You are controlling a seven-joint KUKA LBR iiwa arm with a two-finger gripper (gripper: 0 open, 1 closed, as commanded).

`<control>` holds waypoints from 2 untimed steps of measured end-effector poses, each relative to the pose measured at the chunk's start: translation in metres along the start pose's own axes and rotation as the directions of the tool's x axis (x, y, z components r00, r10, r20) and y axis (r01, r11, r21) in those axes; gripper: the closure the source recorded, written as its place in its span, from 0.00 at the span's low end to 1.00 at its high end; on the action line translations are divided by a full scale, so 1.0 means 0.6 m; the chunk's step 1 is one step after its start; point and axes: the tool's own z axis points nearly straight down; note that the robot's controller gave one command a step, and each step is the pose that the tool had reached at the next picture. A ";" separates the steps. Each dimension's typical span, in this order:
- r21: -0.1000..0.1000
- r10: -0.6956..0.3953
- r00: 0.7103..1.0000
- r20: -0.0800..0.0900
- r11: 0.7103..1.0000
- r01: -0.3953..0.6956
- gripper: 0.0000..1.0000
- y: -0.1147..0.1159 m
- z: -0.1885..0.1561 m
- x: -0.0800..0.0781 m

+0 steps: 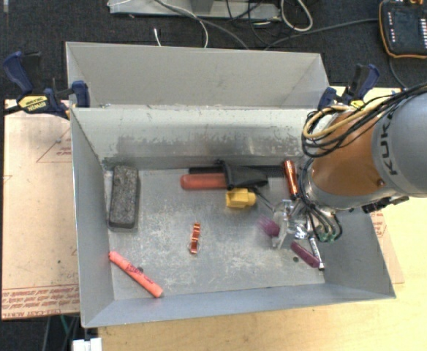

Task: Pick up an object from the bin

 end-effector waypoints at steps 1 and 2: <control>0.000 0.000 1.000 0.000 1.000 0.000 1.00 0.000 0.000 0.000; -0.001 -0.001 1.000 -0.010 1.000 0.001 1.00 0.000 -0.025 0.005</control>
Offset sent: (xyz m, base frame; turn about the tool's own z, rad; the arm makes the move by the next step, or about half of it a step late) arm 0.0000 -0.0001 0.0668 -0.0002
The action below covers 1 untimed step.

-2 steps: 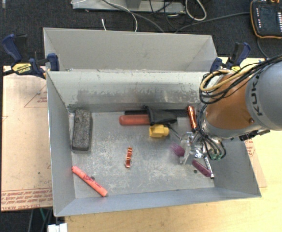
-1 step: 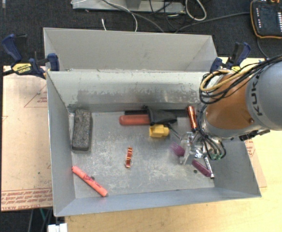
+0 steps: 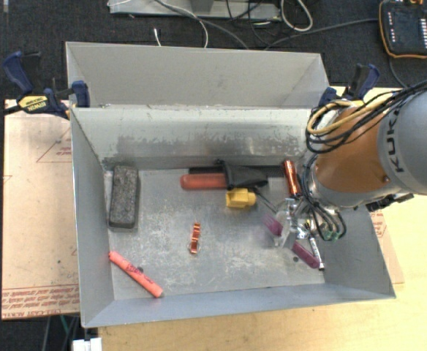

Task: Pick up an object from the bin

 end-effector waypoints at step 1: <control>0.000 0.000 1.000 0.005 1.000 0.000 1.00 0.000 -0.056 -0.002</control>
Offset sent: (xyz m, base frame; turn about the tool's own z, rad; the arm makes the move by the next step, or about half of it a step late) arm 0.0012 -0.0002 0.0430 -0.0002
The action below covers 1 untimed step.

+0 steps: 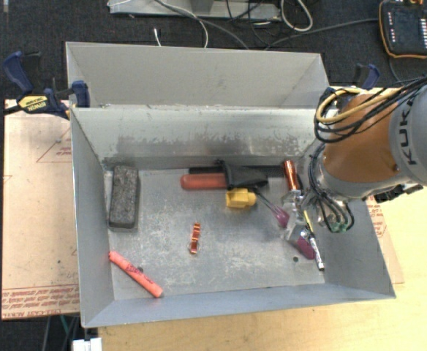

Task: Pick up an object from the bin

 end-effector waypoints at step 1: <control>0.000 0.000 1.000 0.004 1.000 0.000 1.00 0.000 -0.040 -0.002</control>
Offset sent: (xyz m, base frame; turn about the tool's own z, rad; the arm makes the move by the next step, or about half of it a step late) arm 0.0008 -0.0001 0.0633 -0.0004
